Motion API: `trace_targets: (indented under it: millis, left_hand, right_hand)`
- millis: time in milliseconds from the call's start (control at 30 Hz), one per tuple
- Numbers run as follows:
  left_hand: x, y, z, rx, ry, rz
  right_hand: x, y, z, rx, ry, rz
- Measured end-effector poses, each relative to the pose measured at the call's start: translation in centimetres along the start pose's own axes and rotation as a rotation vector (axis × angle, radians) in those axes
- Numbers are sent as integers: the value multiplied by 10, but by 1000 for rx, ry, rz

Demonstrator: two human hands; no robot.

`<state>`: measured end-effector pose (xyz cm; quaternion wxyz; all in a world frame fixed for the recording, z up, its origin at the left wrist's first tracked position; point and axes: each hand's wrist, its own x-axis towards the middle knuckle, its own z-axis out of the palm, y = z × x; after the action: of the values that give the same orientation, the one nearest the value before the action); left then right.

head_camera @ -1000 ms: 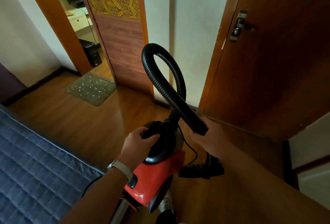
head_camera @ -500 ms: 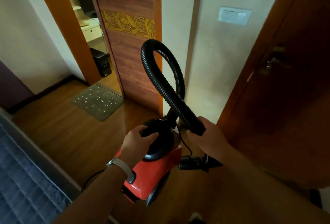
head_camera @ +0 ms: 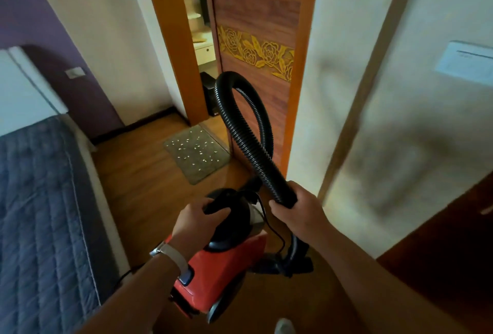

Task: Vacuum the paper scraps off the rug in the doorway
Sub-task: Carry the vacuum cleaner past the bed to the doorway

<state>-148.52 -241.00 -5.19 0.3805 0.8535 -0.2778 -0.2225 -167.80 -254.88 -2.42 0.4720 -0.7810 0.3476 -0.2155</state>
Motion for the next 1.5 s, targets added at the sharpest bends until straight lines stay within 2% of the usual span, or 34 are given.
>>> trace_targets:
  millis: [167,400,733,1000,1300,1500]
  left_hand:
    - [41,16,0,-40,134,-67]
    - [83,20,-28,-50,274,-153]
    - [184,-42,-80,-156,301,-261]
    - [298,-88,-167,-252,325,-248]
    - [392,-120,-240,-186,349,-247]
    - [457,-138,-252,-142,355,-330]
  right_hand:
    - [80,-1,-12,23,-96,-73]
    - [164,-20,14,-26,-279,-158]
    - [272,-48,116,-93,-367,-227]
    - [380,-104,221,-110,-356,-198]
    - [482,-147,282,-93,-365,-237]
    - [564,-148,325,-144,-459,-256]
